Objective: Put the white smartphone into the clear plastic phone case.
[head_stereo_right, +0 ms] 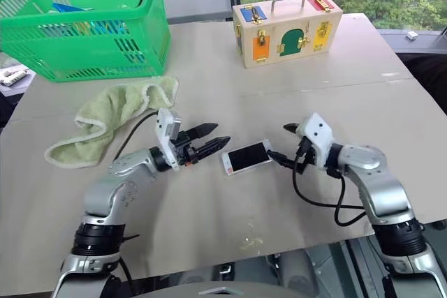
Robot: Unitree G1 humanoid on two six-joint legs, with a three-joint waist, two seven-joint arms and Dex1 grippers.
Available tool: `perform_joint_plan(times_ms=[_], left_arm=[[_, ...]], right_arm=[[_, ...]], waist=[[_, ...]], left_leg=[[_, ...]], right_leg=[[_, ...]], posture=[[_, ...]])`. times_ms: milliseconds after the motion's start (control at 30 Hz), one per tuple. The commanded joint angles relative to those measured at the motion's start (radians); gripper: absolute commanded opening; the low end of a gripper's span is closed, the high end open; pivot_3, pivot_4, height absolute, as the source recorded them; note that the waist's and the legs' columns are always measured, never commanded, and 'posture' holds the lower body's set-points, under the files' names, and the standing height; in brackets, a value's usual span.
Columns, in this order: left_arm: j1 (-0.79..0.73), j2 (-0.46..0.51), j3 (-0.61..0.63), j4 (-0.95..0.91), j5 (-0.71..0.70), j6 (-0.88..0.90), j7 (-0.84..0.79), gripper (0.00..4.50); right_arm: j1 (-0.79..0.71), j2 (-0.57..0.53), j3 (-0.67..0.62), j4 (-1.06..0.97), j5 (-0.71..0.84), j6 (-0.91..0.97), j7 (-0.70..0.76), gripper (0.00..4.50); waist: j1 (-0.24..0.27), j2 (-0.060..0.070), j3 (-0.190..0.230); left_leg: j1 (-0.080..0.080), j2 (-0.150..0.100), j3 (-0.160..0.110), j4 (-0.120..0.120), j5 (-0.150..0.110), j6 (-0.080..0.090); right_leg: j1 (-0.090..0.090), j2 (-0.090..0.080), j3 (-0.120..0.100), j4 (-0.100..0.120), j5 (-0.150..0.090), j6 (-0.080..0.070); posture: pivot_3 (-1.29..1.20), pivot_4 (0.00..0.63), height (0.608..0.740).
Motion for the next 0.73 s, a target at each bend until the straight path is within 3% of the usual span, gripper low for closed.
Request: perform_joint_plan(times_ms=[33,500,733], left_arm=[[0.04,0.047,0.024,-0.09,-0.017,-0.003,-0.016,4.41],[0.262,0.167,0.14,-0.154,-0.054,-0.048,-0.064,4.41],[0.297,0.185,0.16,-0.179,-0.064,-0.034,-0.072,4.41]], right_arm=[[0.069,-0.043,-0.105,-0.099,0.042,-0.016,-0.014,4.5],[0.458,-0.165,-0.345,-0.291,0.162,0.023,0.018,4.5],[0.528,-0.169,-0.394,-0.322,0.187,0.023,0.0,4.5]], waist=[[0.004,0.0,0.001],[0.013,0.001,0.004],[0.012,0.002,0.004]], left_leg=[[0.0,0.0,0.0,0.0,0.0,0.0],[0.001,0.002,0.0,0.0,0.0,-0.001],[0.001,0.002,0.0,0.002,-0.002,-0.003]], right_leg=[[0.0,0.0,0.0,0.0,0.0,0.0],[0.001,-0.001,0.0,0.0,0.0,0.0],[0.001,-0.001,0.001,0.0,0.0,0.0]], posture=[[0.0,0.15,0.74],[0.0,0.15,0.74],[0.0,0.15,0.74]])
